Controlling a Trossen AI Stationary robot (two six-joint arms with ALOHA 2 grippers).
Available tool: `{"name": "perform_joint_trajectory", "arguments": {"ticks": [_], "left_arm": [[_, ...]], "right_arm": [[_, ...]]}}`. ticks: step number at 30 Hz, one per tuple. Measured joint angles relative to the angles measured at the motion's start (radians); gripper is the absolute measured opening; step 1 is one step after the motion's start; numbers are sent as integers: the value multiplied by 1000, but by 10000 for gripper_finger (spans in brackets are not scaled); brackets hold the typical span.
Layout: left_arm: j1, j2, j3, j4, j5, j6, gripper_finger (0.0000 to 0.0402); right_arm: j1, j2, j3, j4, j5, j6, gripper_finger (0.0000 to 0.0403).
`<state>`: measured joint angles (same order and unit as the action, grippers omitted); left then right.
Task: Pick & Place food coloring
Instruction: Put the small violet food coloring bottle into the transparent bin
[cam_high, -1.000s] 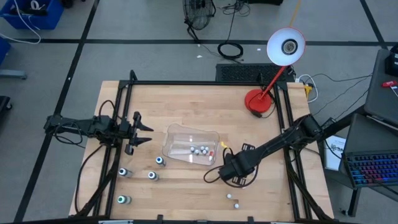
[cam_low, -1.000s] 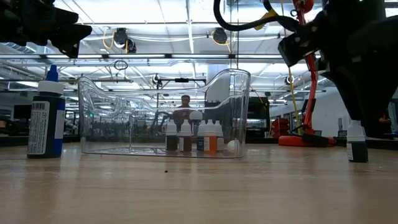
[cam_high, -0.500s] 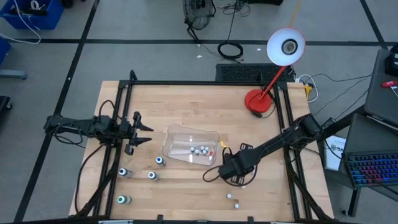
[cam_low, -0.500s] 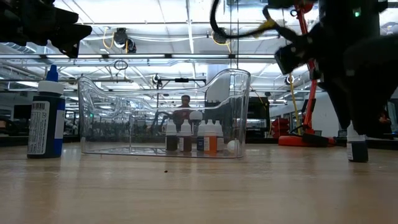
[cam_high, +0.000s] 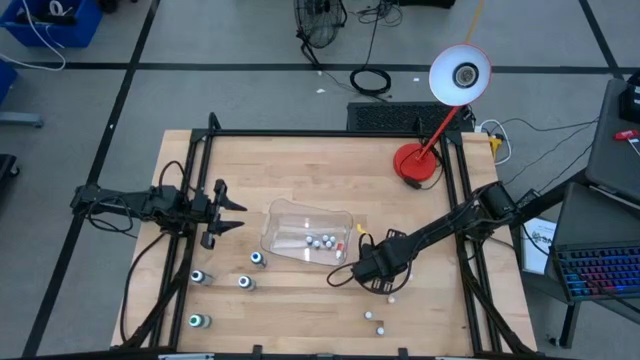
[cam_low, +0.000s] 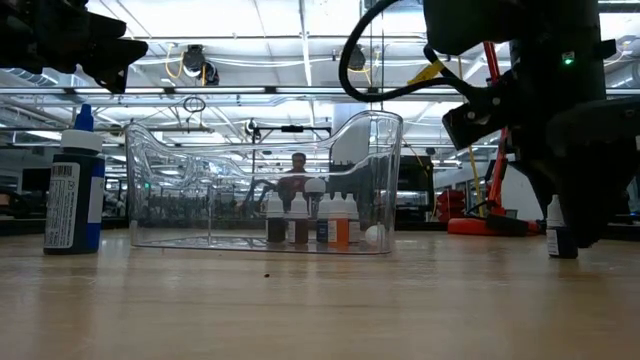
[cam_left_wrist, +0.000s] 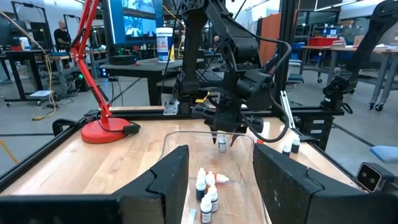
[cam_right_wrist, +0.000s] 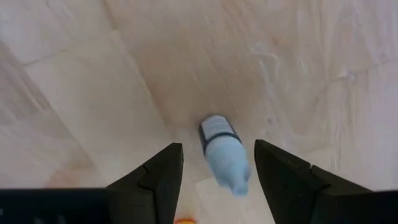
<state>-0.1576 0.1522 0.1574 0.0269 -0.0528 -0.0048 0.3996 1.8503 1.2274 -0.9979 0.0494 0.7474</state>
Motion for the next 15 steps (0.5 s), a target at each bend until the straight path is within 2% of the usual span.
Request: {"name": "perform_joint_trajectory", "arguments": {"ticks": [9, 15], "left_arm": [[0, 0, 0, 0, 0, 0, 182], [0, 0, 0, 0, 0, 0, 182]], "right_arm": [[-9, 0, 0, 11, 4, -10, 169], [-23, 0, 0, 14, 3, -19, 139]]}}
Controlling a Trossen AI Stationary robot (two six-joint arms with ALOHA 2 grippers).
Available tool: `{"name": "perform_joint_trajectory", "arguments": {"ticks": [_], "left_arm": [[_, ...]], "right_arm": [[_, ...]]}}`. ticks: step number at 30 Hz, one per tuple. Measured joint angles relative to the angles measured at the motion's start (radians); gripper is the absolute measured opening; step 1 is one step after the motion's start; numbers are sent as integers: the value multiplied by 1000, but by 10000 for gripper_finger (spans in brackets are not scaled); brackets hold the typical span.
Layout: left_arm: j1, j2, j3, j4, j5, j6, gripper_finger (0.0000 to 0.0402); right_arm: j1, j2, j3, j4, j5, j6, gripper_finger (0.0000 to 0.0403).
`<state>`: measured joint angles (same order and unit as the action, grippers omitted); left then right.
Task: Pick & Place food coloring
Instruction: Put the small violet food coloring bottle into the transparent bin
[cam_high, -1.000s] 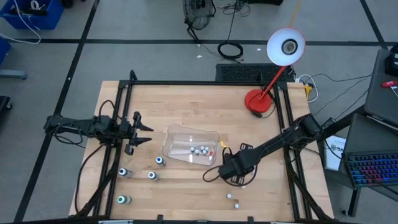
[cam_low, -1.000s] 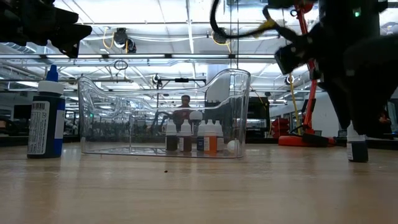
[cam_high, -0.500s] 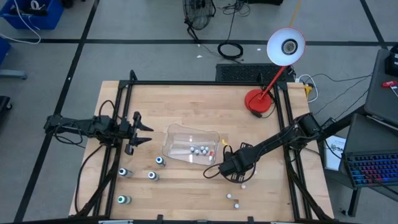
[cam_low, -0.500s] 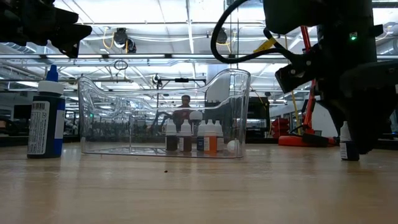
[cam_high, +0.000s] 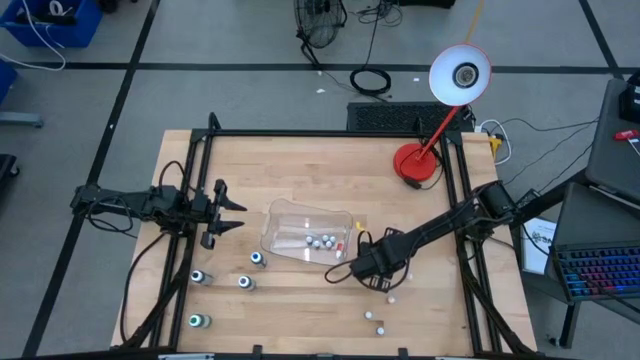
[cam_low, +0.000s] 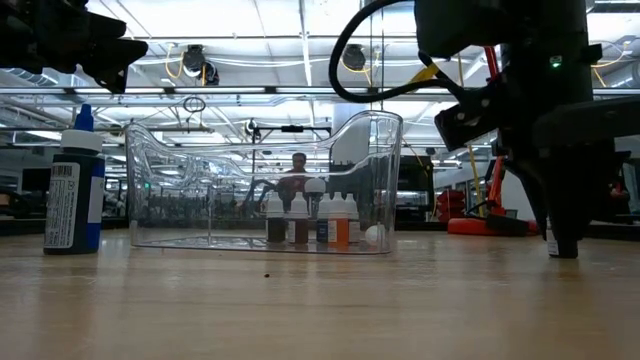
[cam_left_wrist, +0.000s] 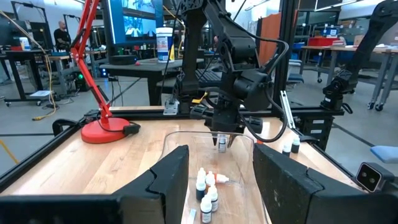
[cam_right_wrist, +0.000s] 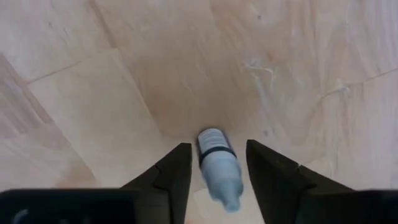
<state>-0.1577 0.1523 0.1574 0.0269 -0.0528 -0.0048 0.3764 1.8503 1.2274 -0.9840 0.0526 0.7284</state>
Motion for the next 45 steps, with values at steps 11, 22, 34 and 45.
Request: {"name": "perform_joint_trajectory", "arguments": {"ticks": [11, 22, 34, 45], "left_arm": [[0, 0, 0, 0, 0, 0, 182], [0, 0, 0, 0, 0, 0, 182], [0, 0, 0, 0, 0, 0, 182], [0, 0, 0, 0, 0, 0, 182]], "right_arm": [[-4, 0, 0, 22, 0, -51, 56], [10, -147, 225, -130, 267, -154, 56], [-149, -47, 659, 25, 258, -597, 56], [-312, 226, 778, 9, 21, -746, 56]]}}
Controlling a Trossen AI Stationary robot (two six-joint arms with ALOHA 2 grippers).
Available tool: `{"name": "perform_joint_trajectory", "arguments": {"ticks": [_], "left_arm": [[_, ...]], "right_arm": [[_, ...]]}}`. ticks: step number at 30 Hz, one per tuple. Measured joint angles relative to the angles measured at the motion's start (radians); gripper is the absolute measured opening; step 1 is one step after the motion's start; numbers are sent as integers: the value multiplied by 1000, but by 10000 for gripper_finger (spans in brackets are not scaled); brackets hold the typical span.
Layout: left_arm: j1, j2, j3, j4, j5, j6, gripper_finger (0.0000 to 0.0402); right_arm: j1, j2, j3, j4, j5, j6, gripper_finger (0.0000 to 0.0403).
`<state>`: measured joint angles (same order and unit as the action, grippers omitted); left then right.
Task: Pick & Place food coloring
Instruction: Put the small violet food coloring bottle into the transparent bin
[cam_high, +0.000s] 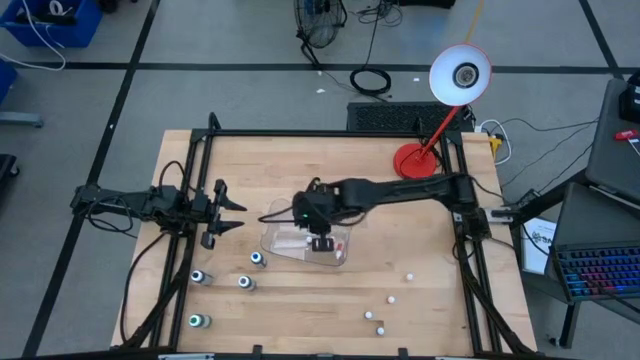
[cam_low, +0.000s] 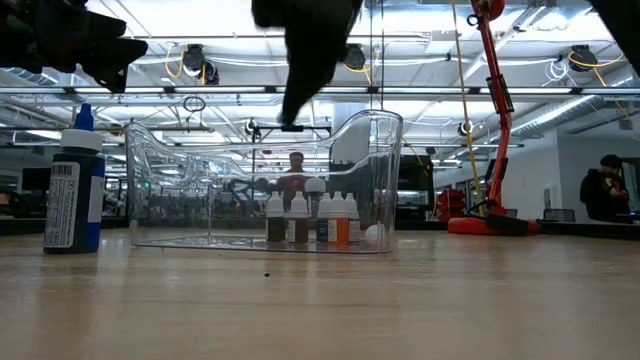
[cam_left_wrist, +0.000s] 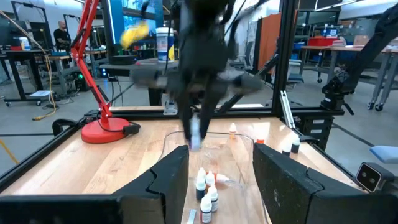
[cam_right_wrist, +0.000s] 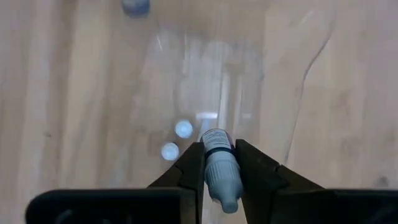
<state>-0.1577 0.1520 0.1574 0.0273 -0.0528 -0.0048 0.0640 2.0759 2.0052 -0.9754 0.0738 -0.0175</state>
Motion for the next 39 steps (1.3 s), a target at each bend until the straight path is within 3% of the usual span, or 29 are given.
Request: {"name": "perform_joint_trajectory", "arguments": {"ticks": [9, 18, 27, 39], "left_arm": [[0, 0, 0, 0, 0, 0, 182], [0, 0, 0, 0, 0, 0, 182], [0, 0, 0, 0, 0, 0, 182], [0, 0, 0, 0, 0, 0, 182]], "right_arm": [[-56, 128, 0, -90, -37, -23, 56], [-43, 153, -6, -113, -88, -26, 56], [-22, 153, -12, -212, -126, -404, 56], [-20, 153, -33, -169, -124, -593, 56]]}}
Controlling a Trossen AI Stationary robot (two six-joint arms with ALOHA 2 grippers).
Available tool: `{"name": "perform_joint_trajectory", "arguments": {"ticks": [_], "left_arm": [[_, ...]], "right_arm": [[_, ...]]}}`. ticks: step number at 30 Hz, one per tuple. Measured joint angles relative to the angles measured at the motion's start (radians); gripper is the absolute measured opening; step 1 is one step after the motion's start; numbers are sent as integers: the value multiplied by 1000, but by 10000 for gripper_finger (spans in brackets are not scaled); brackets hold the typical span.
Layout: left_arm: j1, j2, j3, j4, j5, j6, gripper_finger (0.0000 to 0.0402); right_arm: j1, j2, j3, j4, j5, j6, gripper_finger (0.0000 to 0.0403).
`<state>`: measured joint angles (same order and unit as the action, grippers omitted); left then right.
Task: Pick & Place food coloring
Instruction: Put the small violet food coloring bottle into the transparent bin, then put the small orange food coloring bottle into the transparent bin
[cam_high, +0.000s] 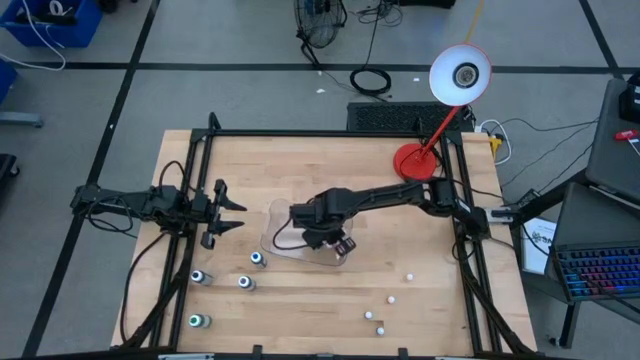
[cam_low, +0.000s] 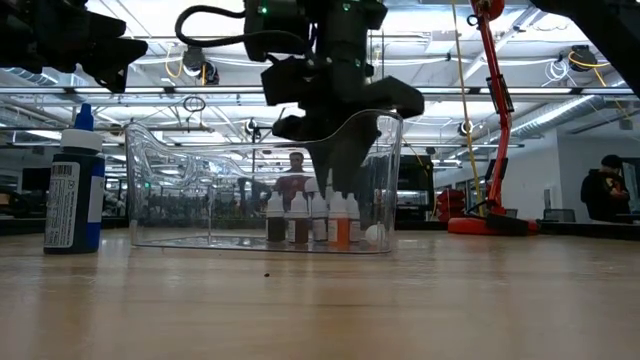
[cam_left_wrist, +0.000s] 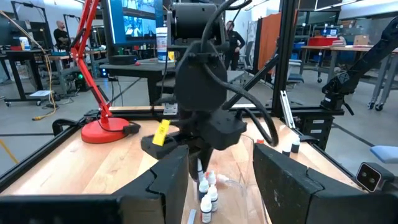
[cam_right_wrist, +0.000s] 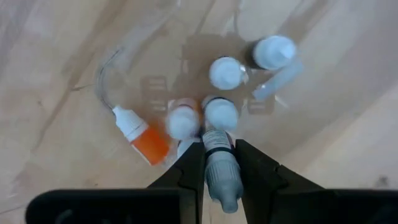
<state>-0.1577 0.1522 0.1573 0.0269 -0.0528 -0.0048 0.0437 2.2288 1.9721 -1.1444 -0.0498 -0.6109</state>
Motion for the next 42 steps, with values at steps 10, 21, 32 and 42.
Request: {"name": "perform_joint_trajectory", "arguments": {"ticks": [10, 21, 32, 42], "left_arm": [[0, 0, 0, 0, 0, 0, 182], [0, 0, 0, 0, 0, 0, 182], [0, 0, 0, 0, 0, 0, 182], [0, 0, 0, 0, 0, 0, 182]], "right_arm": [[2, -6, -110, 110, -8, -98, 56], [2, -6, -115, 130, -8, -8, 121], [8, -44, -119, 148, 46, 42, 161], [48, -200, -118, 133, 280, 359, 156]]}}
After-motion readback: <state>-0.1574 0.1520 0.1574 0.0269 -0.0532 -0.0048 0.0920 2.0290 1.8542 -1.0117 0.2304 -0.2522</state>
